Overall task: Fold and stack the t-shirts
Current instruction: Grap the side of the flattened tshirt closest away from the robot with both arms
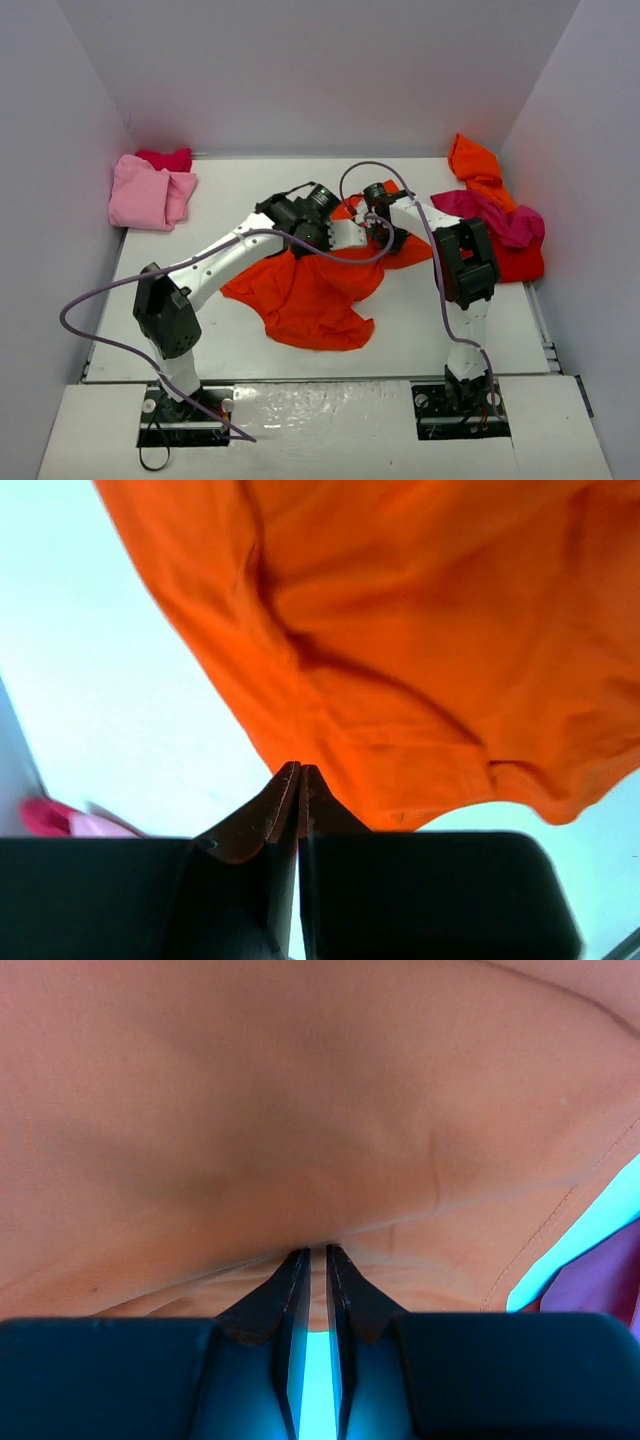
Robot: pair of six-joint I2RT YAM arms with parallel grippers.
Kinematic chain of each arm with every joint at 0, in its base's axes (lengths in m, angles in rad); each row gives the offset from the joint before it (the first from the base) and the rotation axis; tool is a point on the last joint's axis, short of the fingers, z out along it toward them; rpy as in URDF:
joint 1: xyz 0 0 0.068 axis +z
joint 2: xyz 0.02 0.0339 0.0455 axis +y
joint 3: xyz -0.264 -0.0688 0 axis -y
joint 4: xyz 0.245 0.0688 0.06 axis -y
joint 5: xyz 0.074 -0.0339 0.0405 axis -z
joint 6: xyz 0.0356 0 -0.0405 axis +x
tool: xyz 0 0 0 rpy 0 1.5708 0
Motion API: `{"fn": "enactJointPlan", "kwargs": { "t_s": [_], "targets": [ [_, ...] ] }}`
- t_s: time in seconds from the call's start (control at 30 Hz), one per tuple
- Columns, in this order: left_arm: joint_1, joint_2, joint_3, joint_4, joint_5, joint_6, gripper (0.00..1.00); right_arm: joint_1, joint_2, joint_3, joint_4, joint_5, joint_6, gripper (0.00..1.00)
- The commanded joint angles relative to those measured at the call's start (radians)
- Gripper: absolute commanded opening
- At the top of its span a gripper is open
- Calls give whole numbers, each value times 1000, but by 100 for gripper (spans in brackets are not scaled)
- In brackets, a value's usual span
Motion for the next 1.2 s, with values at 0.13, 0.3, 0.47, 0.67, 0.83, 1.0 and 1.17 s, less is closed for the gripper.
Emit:
{"fn": "enactJointPlan", "kwargs": {
  "t_s": [0.13,0.3,0.47,0.67,0.83,1.0,1.17],
  "targets": [
    [173,-3,-111,-39,160,-28,0,-19,-44,39,-19,-28,-5,3],
    [198,24,-179,-53,245,-11,0,-19,-22,151,-62,-62,-22,0],
    [208,67,-195,-81,309,-6,0,-21,-8,215,-73,-93,-22,0],
    [239,204,-152,-277,433,75,0,-31,45,234,-72,-156,-12,0],
    [260,217,-181,-272,436,89,0,-30,82,203,-77,-175,-18,0],
    [348,290,-132,-359,477,125,0,-28,109,153,-93,-172,-29,0],
    [507,360,-84,-344,450,97,0,-30,128,90,-119,-122,-47,0]
  ]
}}
